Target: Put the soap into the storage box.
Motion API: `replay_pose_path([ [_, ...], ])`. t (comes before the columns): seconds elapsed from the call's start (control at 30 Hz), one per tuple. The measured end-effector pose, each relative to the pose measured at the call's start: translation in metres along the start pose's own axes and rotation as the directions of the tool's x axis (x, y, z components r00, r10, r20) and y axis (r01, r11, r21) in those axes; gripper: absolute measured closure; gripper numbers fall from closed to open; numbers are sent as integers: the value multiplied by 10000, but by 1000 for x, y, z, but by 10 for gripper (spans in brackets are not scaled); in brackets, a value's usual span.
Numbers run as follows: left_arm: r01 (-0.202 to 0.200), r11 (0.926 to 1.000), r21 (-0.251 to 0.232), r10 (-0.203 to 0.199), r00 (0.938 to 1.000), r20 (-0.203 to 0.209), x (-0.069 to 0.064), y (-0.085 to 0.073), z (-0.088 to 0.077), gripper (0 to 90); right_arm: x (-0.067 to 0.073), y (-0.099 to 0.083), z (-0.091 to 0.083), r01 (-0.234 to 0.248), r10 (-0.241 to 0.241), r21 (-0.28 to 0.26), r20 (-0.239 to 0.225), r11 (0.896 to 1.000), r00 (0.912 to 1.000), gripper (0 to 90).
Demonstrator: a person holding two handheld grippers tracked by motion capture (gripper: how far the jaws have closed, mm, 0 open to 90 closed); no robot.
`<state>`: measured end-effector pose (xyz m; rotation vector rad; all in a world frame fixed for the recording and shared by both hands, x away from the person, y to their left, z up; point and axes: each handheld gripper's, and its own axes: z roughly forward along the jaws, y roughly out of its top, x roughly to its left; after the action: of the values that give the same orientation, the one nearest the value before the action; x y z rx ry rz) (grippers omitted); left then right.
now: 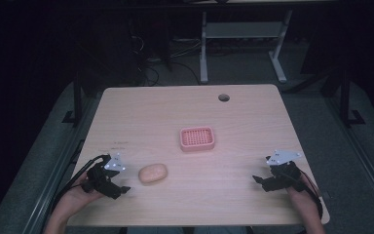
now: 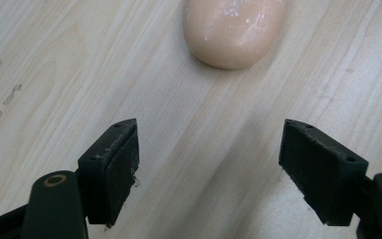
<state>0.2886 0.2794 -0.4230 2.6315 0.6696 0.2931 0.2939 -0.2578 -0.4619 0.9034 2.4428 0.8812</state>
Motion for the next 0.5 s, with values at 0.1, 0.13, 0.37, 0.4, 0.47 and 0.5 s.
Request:
replay_pose_path([
  [0.1,-67,10000,34,67,10000,-4,0,2,-1,235,0,0,0,-9,9,-13,-2,10000,10000,140],
  [0.13,-69,10000,-7,69,10000,5,0,3,0,235,0,0,0,-2,2,-15,-3,10000,10000,140],
  [0.37,-311,9995,38,310,9995,55,-1,13,-1,234,0,0,0,33,-33,-31,-12,10000,10000,140],
  [0.4,-302,9995,25,302,9995,56,-2,14,-1,234,0,0,0,27,-27,-41,-18,10000,10000,140],
  [0.47,-403,9992,56,402,9992,64,-2,16,-1,234,0,0,0,24,-24,-38,-14,10000,10000,139],
  [0.5,-359,9993,38,359,9993,97,-2,17,-1,234,0,0,0,20,-20,-42,-15,10000,10000,140],
])
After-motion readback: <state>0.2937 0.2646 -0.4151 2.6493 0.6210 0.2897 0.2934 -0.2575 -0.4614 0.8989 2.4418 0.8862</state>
